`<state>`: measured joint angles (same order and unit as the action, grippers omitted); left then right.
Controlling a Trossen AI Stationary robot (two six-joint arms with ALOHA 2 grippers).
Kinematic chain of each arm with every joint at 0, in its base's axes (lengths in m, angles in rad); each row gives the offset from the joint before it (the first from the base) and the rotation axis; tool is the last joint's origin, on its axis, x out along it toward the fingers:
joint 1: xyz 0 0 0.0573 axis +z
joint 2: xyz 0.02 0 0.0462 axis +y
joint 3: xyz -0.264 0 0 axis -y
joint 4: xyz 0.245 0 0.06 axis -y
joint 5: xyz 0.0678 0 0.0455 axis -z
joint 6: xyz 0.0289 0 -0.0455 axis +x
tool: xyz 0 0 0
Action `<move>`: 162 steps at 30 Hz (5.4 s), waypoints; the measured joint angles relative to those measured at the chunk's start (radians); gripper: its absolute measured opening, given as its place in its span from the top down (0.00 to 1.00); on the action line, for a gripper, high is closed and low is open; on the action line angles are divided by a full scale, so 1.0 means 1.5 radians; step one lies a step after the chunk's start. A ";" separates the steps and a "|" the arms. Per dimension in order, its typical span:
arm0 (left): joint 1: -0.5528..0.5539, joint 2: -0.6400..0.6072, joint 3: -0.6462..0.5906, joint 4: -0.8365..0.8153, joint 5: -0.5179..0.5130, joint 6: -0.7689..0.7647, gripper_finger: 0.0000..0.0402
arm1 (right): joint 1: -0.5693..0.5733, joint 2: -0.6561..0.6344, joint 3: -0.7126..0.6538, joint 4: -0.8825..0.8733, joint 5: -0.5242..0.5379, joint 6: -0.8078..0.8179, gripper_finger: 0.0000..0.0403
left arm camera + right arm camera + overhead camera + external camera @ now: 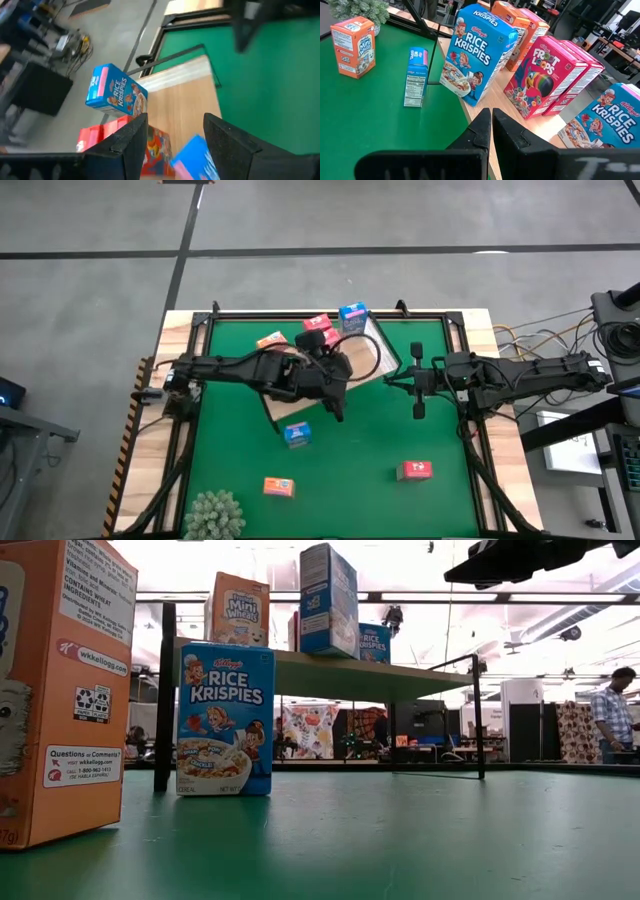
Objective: Stack cereal on shelf
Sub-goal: Put the left blue cereal box on the shelf aligned with the other blue cereal box
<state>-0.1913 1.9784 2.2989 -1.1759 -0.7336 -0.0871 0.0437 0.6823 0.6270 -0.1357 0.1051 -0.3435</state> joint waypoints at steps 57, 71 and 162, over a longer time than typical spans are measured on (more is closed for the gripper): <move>0.002 -0.003 -0.169 -0.070 0.033 0.037 1.00 | 0.000 0.000 0.000 -0.005 0.001 -0.005 0.98; 0.018 -0.002 -0.175 0.036 0.017 0.028 1.00 | 0.000 0.000 0.000 -0.005 0.001 -0.004 0.98; -0.075 -0.146 -0.315 0.108 -0.093 0.051 1.00 | -0.002 0.206 0.056 0.201 0.119 -0.086 0.98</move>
<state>-0.3037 1.7599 1.8269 -1.0140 -0.8737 -0.0105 0.0406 0.9919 0.7116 0.1653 0.2843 -0.4732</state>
